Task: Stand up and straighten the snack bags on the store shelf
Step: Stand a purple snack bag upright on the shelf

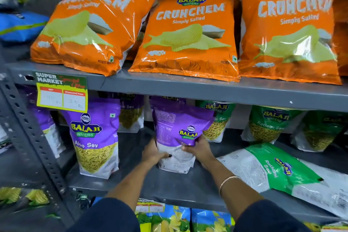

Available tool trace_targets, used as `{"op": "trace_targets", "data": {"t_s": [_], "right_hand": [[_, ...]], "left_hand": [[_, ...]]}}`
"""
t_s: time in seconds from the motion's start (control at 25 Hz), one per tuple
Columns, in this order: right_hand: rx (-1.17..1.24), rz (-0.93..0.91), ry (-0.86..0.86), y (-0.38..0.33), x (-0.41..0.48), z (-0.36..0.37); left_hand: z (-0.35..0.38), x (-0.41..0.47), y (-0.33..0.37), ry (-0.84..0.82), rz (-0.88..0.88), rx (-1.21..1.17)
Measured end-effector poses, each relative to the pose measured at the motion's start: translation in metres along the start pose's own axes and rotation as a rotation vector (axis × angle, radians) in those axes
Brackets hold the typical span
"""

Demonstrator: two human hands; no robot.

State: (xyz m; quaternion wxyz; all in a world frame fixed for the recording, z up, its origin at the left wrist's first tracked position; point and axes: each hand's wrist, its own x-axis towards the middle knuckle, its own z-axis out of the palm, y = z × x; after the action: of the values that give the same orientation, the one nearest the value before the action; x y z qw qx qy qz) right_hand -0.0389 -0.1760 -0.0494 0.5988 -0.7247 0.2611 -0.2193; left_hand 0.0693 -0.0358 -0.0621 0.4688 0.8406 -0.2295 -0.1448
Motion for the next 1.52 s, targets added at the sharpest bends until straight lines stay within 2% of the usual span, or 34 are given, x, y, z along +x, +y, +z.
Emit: {"op": "trace_targets", "data": {"t_s": [0.08,0.16,0.24,0.28,0.4,0.52,0.56,0.68,0.76,0.8,0.88,0.96,1.04,1.24,1.4,1.52], "right_hand": [[-0.150,0.044,-0.009,-0.003,-0.002,-0.002],[-0.337,0.168,0.045,0.000,-0.004,-0.007],[-0.224,0.368,-0.003,0.002,-0.012,-0.006],[-0.160,0.412,-0.016,0.001,-0.013,-0.004],[-0.165,0.351,-0.053,0.008,-0.008,-0.003],[-0.297,0.255,-0.290,0.013,-0.012,-0.003],[-0.347,0.229,-0.314,0.013,-0.014,-0.001],[-0.491,0.104,-0.227,0.012,-0.015,0.007],[-0.375,0.080,-0.144,0.017,-0.008,0.002],[-0.301,0.102,-0.140,0.016,-0.006,-0.003],[-0.229,0.081,-0.198,0.013,-0.002,-0.013],[-0.200,0.068,-0.211,0.009,0.003,-0.018],[-0.170,0.074,-0.192,0.005,0.007,-0.019],[-0.089,0.098,-0.329,0.003,0.010,-0.025],[-0.084,0.085,-0.259,0.005,0.008,-0.020],[-0.092,0.078,-0.284,0.004,0.003,-0.020]], "left_hand": [[-0.007,0.004,-0.003,-0.151,-0.019,-0.069],[-0.022,0.008,-0.007,-0.354,-0.063,-0.089],[-0.034,0.009,-0.006,-0.477,-0.136,-0.073],[-0.036,0.009,-0.005,-0.503,-0.166,-0.067],[-0.028,0.006,0.002,-0.385,-0.114,-0.085],[-0.010,0.001,0.012,-0.337,-0.019,-0.189],[-0.007,0.000,0.015,-0.342,-0.011,-0.204],[-0.009,0.006,0.017,-0.424,-0.046,-0.181],[-0.022,0.009,0.016,-0.503,-0.144,-0.172],[-0.028,0.011,0.015,-0.487,-0.165,-0.164],[-0.036,0.015,0.012,-0.342,-0.141,-0.113],[-0.039,0.019,0.010,-0.266,-0.123,-0.105],[-0.036,0.022,0.007,-0.311,-0.107,-0.174],[-0.023,0.014,0.011,-0.340,-0.058,-0.187],[-0.021,0.008,0.010,-0.276,-0.042,-0.188],[-0.022,0.005,0.012,-0.293,-0.045,-0.156]]}}
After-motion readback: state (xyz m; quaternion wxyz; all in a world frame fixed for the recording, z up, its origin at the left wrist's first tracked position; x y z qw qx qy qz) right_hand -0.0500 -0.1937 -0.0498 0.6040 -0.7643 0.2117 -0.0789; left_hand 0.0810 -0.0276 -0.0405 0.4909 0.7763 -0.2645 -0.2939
